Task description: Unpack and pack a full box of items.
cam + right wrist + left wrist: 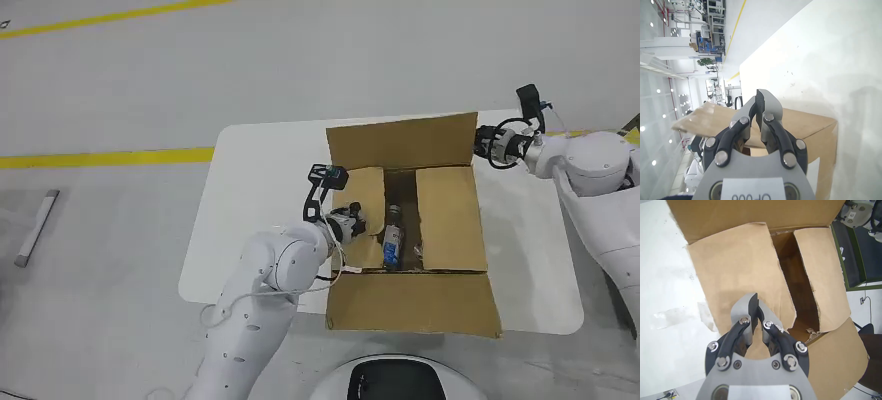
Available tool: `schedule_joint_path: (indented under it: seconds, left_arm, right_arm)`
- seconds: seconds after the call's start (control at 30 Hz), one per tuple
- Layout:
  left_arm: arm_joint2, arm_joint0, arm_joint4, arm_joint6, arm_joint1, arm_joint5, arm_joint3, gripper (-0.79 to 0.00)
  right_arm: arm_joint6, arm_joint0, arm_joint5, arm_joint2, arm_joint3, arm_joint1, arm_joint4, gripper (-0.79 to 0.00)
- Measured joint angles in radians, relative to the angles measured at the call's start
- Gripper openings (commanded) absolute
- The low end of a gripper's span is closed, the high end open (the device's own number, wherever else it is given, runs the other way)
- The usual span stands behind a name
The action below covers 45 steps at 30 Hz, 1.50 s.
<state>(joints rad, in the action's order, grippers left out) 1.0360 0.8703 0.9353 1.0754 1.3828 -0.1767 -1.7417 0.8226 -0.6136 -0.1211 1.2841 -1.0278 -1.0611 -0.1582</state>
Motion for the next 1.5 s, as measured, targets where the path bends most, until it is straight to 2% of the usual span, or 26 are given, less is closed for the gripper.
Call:
schedule_joint_path:
  seconds: [0.2,0.23,0.27,0.3,0.33,0.67,0.87,1.03,1.13,1.5]
  left_arm:
    - [-0.006,-0.007,-0.001,0.010,0.001,-0.001,0.027,-0.785]
    - [-0.005,-0.007,0.002,0.014,0.001,0.000,0.029,-0.699]
    - [-0.003,-0.006,0.004,0.015,0.000,0.000,0.030,-0.573]
    - [-0.001,-0.005,0.005,0.016,0.000,0.000,0.030,-0.058]
    - [0.001,-0.004,0.007,0.018,-0.001,-0.003,0.030,0.000]
    - [0.065,0.021,0.050,0.076,-0.018,0.004,-0.043,0.000]
    - [0.157,0.087,0.093,0.189,-0.044,0.066,-0.159,0.000]
    - [0.237,0.143,0.113,0.216,-0.061,0.078,-0.236,0.000]
    - [0.260,0.168,0.127,0.213,-0.066,0.087,-0.248,0.000]
    - [0.259,0.168,0.127,0.213,-0.066,0.087,-0.248,0.000]
  right_arm:
    - [0.063,-0.007,0.041,0.023,0.020,0.001,-0.089,-0.785]
    - [0.075,-0.013,0.051,0.032,0.017,0.003,-0.098,-0.785]
    - [0.083,-0.017,0.059,0.038,0.013,0.006,-0.102,-0.785]
    - [0.091,-0.023,0.066,0.045,0.008,0.008,-0.108,-0.785]
    - [0.101,-0.033,0.073,0.056,0.002,0.011,-0.117,-0.785]
    - [0.220,-0.133,0.160,0.127,-0.149,0.041,-0.121,-0.785]
    - [0.265,-0.194,0.201,0.156,-0.241,0.058,-0.084,-0.785]
    - [0.325,-0.241,0.236,0.166,-0.280,0.067,-0.107,-0.785]
    - [0.344,-0.255,0.251,0.167,-0.281,0.068,-0.131,-0.785]
    - [0.339,-0.310,0.310,0.159,-0.337,0.080,-0.071,-0.785]
